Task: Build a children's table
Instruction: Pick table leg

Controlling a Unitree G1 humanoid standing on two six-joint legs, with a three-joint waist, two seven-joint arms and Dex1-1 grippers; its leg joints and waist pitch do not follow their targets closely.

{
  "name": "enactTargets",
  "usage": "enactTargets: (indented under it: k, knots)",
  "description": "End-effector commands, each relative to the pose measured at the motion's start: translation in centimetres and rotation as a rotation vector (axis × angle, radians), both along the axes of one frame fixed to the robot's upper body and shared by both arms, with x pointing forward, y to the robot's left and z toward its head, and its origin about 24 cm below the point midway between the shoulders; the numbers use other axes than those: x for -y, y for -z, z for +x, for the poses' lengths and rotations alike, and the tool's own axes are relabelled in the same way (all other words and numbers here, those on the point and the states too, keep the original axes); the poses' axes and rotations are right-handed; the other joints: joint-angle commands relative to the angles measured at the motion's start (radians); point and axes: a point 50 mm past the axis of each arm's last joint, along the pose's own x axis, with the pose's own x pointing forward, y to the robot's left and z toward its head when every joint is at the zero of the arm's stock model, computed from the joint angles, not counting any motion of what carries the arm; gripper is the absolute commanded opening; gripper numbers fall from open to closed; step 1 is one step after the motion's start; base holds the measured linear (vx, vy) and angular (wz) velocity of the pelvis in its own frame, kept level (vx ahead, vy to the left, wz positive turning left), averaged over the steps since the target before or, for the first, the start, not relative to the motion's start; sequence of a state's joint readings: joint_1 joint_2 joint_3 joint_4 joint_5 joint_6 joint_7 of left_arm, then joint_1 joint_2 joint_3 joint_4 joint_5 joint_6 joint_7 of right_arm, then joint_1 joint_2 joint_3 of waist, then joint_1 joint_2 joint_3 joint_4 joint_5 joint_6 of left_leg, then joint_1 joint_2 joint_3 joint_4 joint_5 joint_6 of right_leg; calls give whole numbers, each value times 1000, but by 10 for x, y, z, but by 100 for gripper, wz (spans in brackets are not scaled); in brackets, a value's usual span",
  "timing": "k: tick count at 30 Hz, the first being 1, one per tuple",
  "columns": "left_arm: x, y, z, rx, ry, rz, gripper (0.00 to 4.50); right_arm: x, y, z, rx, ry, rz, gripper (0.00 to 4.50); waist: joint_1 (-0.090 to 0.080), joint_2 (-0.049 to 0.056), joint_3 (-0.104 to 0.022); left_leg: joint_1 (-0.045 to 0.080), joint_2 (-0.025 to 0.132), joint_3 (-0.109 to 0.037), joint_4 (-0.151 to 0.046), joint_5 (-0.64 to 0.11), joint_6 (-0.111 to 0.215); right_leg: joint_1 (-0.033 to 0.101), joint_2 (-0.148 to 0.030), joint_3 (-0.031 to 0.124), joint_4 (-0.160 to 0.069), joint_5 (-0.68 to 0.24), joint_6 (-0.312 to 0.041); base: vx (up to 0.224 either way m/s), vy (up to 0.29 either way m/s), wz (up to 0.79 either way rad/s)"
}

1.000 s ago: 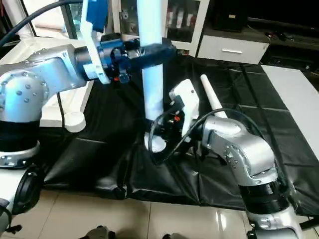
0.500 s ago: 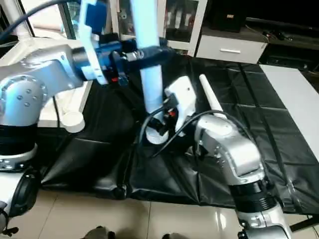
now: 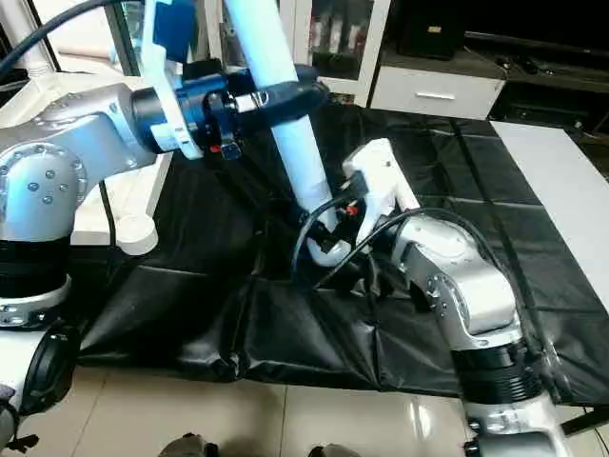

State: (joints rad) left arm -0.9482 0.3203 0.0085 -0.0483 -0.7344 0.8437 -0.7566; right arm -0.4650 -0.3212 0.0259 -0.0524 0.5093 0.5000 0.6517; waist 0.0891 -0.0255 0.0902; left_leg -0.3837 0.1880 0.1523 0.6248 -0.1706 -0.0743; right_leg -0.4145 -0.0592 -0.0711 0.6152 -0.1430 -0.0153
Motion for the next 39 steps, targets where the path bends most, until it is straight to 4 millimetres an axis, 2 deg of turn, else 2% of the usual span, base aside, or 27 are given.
enactTargets:
  k: [1, 5, 8, 11, 14, 16, 20, 26, 30, 33, 34, 35, 39]
  knots:
    - [11, 10, -6, -57, 87, 27, 172, 21, -19, 5, 42, 93, 120, 450, -1, 4, -90, 15, 27, -2, -75, -236, -14, 56, -70, 39, -82, -390, -140, 0, 0, 0]
    - [9, 9, 1, -50, 25, 17, 172, 20, -15, 0, -10, 29, 161, 450, 1, 5, -90, 16, 28, -2, -75, -239, -14, 56, -70, 40, -81, -379, -144, 0, 0, 0]
    - [9, 9, 3, -51, 18, 13, 172, 16, -9, -3, 20, 6, 41, 450, 3, 6, -89, 15, 26, -1, -75, -231, -18, 56, -70, 40, -83, -392, -132, 0, 0, 0]
    - [9, 9, 3, -49, 15, 15, 172, 14, -7, -4, 26, -2, 10, 450, 2, 3, -90, 11, 26, -1, -75, -225, -15, 58, -72, 40, -84, -405, -126, 0, 0, 0]
    - [11, 11, 3, -26, 12, 61, 172, 4, 5, -2, 145, 33, -310, 450, 2, 4, -89, 11, 26, -2, -75, -219, -25, 58, -72, 41, -83, -413, -114, 0, 0, 0]
    - [12, 13, 3, -19, 8, 81, 172, -1, 9, 0, 210, 50, -409, 450, 0, 3, -88, 13, 25, -1, -75, -224, -35, 54, -73, 42, -86, -436, -105, 0, 0, 0]
    - [13, 13, 4, -15, 4, 90, 172, -8, 6, 0, 243, 75, -390, 450, -3, 2, -88, 12, 25, -1, -74, -241, -20, 54, -71, 41, -87, -440, -110, 0, 0, 0]
    - [13, 14, 4, 10, -3, 130, 172, -14, 2, -1, 309, 104, -344, 450, -4, 8, -88, 18, 29, -2, -77, -260, -19, 50, -70, 43, -82, -397, -128, 0, 0, 0]
    - [13, 16, 6, 31, -30, 176, 172, -17, 2, -1, 352, 119, -339, 450, -5, 8, -88, 17, 28, -3, -78, -262, -24, 53, -70, 43, -80, -387, -133, 0, 0, 0]
    - [13, 21, 10, 78, -76, 248, 172, -22, 10, -10, 170, 28, -187, 450, -9, 6, -86, 16, 26, -2, -80, -274, -8, 56, -65, 44, -82, -396, -123, 0, 0, 0]
    - [13, 22, 10, 79, -77, 250, 172, -22, 12, -13, 134, -1, -172, 450, -5, 9, -89, 18, 28, -4, -80, -270, -2, 56, -68, 44, -82, -394, -124, 0, 0, 0]
    - [13, 22, 10, 78, -77, 248, 172, -22, 12, -14, 131, -9, -176, 450, -5, 8, -90, 14, 29, -5, -80, -260, -7, 59, -69, 43, -80, -380, -129, 0, 0, 0]
    - [12, 21, 11, 72, -87, 238, 172, -17, 21, -19, 110, -49, -232, 450, -2, 11, -89, 15, 30, -4, -80, -255, -21, 57, -71, 45, -77, -356, -149, 0, 0, 0]
